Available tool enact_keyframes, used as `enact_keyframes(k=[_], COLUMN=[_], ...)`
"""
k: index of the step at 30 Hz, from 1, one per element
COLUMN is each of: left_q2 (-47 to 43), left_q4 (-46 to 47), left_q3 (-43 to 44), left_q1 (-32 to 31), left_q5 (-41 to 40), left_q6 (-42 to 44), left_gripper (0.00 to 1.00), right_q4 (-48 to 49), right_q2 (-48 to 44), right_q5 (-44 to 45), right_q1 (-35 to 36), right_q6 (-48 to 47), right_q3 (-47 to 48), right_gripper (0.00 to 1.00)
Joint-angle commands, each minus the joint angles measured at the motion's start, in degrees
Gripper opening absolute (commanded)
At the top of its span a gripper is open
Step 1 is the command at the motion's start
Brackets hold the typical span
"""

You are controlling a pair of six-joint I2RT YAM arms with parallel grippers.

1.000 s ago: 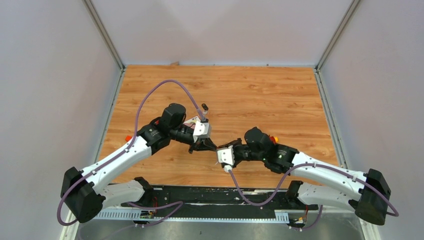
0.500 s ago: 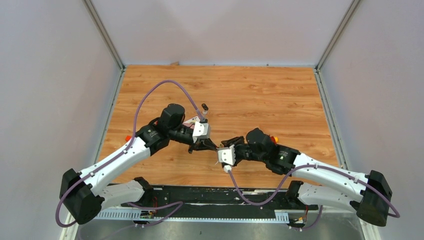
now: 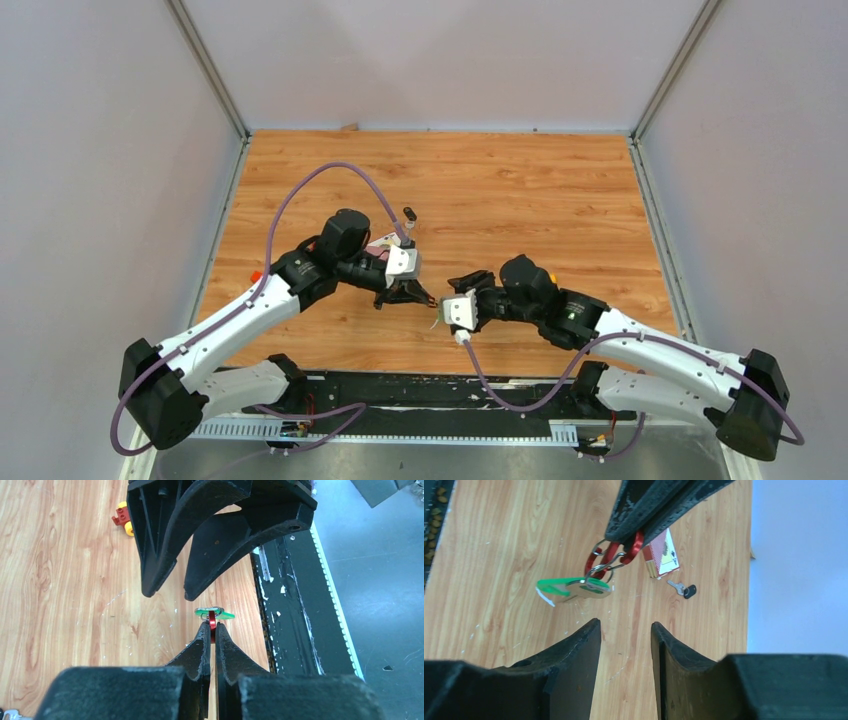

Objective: Put the keys on the keyring

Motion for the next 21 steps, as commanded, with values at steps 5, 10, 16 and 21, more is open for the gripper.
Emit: enact_keyframes(k=[5,10,16,21], left_q2=[-1.4,-1.4,-0.7,1.0], left_q4=[-0.1,-0.5,-1.8,-7.4], left_q3=[1.8,2.6,2.9,4.4], left_q1=[-0.1,-0.1,1.2,5.7], left_q5=[0.7,-1.8,-5.1,-6.1], left_q6=[4.6,7.0,7.5,7.6], left_gripper=[0.0,0.0,0.0,0.0], right_q4=[-3.6,-3.6,-3.6,0.1], right_q2=[-1.8,-1.4,0.1,2.9], right_q5=[-7.3,-7.7,-4.1,2.2], right_q1=[-0.7,-2.4,-5.8,-10.9], right_q6=[3.5,7.2,10.0,17.3], right_q3=[5.0,8.2,12.6,14.2], right_gripper=[0.4,0.39,0.39,0.47])
